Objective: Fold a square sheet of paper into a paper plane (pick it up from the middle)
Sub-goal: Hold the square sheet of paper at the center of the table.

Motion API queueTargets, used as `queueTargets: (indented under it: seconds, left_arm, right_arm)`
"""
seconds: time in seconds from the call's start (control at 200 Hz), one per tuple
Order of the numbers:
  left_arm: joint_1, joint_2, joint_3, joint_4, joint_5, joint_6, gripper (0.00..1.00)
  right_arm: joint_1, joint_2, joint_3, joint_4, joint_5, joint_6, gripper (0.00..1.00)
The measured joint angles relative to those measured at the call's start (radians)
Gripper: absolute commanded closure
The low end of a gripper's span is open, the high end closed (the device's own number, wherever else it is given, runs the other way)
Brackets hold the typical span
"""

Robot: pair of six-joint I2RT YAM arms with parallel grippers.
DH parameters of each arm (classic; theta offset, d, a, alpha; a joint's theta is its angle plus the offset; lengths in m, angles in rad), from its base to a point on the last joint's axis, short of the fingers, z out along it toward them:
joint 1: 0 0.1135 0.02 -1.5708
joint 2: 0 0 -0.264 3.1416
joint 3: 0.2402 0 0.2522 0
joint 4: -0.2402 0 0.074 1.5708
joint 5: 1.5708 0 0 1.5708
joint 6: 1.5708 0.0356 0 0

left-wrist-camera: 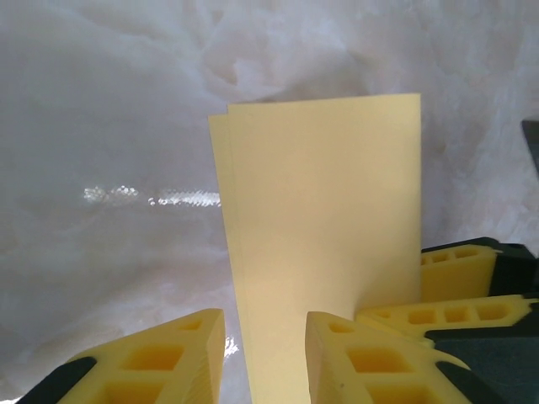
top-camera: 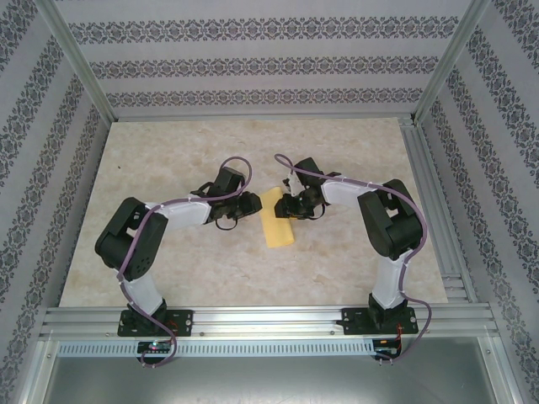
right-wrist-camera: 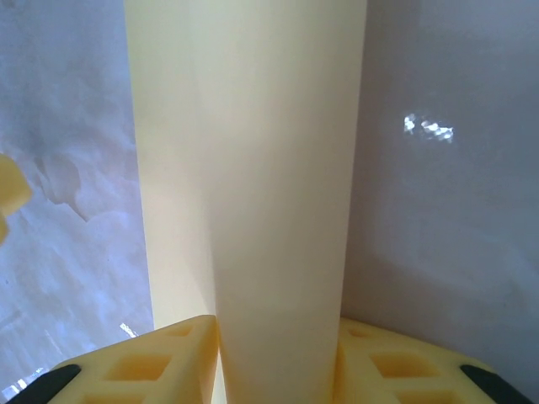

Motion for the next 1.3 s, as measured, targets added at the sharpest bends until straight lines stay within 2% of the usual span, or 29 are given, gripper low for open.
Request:
queueTargets:
  seconds: [0.255, 0.614, 1.119, 1.299]
  left_arm:
    - [0.000, -0.026, -0.013, 0.000, -0.038, -0.010, 0.68]
    - [0.002, -0.026, -0.019, 0.000, -0.037, -0.010, 0.68]
    - [0.002, -0.024, -0.019, 0.000, -0.014, -0.010, 0.68]
    - [0.002, 0.007, -0.014, 0.016, 0.037, -0.007, 0.72]
  right_arm:
    - [0.010, 0.002, 0.014, -0.024, 0.021, -0.047, 0.61]
    - [0.010, 0.016, 0.038, -0.058, 0.021, -0.080, 0.61]
    - [0.010, 0.029, 0.058, -0.082, 0.027, -0.086, 0.62]
    - [0.010, 0.029, 0.058, -0.083, 0.028, -0.086, 0.62]
